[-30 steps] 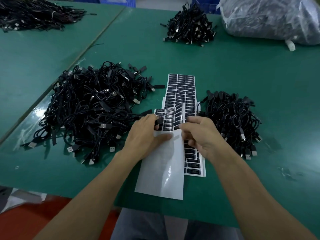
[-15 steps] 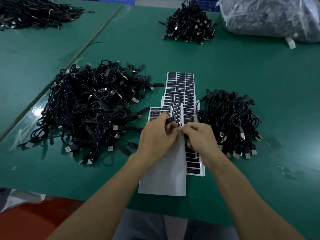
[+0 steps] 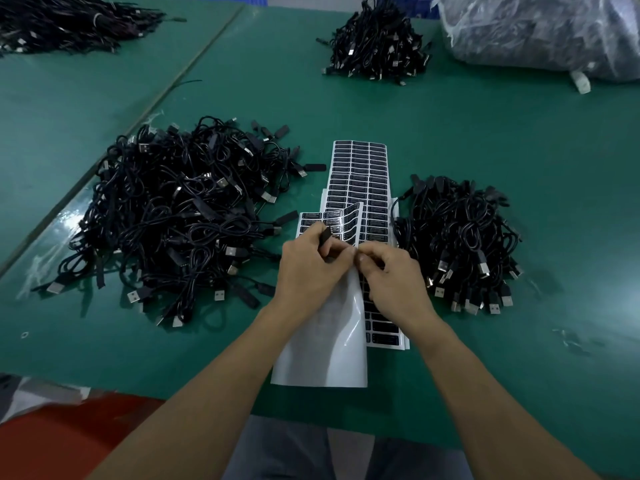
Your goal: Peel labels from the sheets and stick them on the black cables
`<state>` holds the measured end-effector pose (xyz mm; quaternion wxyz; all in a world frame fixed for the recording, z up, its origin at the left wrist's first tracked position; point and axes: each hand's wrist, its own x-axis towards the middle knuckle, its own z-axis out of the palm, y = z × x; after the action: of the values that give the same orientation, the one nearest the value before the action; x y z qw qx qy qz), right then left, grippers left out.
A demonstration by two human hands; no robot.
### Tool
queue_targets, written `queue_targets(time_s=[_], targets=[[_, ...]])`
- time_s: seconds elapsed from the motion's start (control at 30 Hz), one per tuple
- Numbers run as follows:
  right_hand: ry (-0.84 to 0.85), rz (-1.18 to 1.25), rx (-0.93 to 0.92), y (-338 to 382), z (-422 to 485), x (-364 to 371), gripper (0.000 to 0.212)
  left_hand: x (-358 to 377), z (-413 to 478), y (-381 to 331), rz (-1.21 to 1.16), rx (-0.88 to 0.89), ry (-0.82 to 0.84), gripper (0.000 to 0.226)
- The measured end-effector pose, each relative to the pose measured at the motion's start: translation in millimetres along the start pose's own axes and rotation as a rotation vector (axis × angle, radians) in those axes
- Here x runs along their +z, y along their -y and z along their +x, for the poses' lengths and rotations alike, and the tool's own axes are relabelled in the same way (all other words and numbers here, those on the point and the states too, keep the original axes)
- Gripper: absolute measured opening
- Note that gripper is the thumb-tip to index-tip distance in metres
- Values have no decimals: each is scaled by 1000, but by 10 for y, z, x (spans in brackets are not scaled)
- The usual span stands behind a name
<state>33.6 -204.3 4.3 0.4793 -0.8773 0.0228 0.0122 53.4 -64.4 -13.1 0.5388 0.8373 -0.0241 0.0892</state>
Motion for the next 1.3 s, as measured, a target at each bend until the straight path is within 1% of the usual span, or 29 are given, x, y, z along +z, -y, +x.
queue_targets(time_s=[0.23,0.3,0.4,0.47,0.53,0.57,0.67,0.8,0.93,1.07,1.13,1.17,1.23,1.3], targets=[[-17,-15,29,9,-17,15,19,-6,14,-8,40,-30,17,46],[-62,5,61,25,-24,16,19,0,23,-17,34,-28,-7,46],[-173,24,107,57,-47,11,13,-6,40,-5,-17,-15,-99,47],[-200,-31,108,82,-74,12,5,-24,39,12,-71,-11,-139,45],[-202,-134,59,101,-88,36,18,-34,37,39,-108,-10,-159,44],[-203,-176,20,129,-85,48,21,-32,40,51,-111,-13,-162,45],[-174,-268,-77,249,-61,84,17,-3,57,78,-50,-18,-181,46],[-170,-344,-71,358,-19,113,19,4,66,91,-34,-4,-189,48],[-170,-438,-78,358,20,91,15,12,60,94,-52,-9,-158,49],[-186,-482,-96,340,19,103,21,7,54,45,-74,-20,-135,48],[-212,-418,-90,320,30,105,20,-17,32,8,-120,-13,-131,42],[-236,-333,-71,314,42,100,17,-29,22,-5,-156,-19,-106,37],[-303,-67,-12,310,75,95,14,-45,10,-6,-190,-49,-41,35],[-343,315,87,324,98,112,16,-57,9,7,-183,-79,15,42]])
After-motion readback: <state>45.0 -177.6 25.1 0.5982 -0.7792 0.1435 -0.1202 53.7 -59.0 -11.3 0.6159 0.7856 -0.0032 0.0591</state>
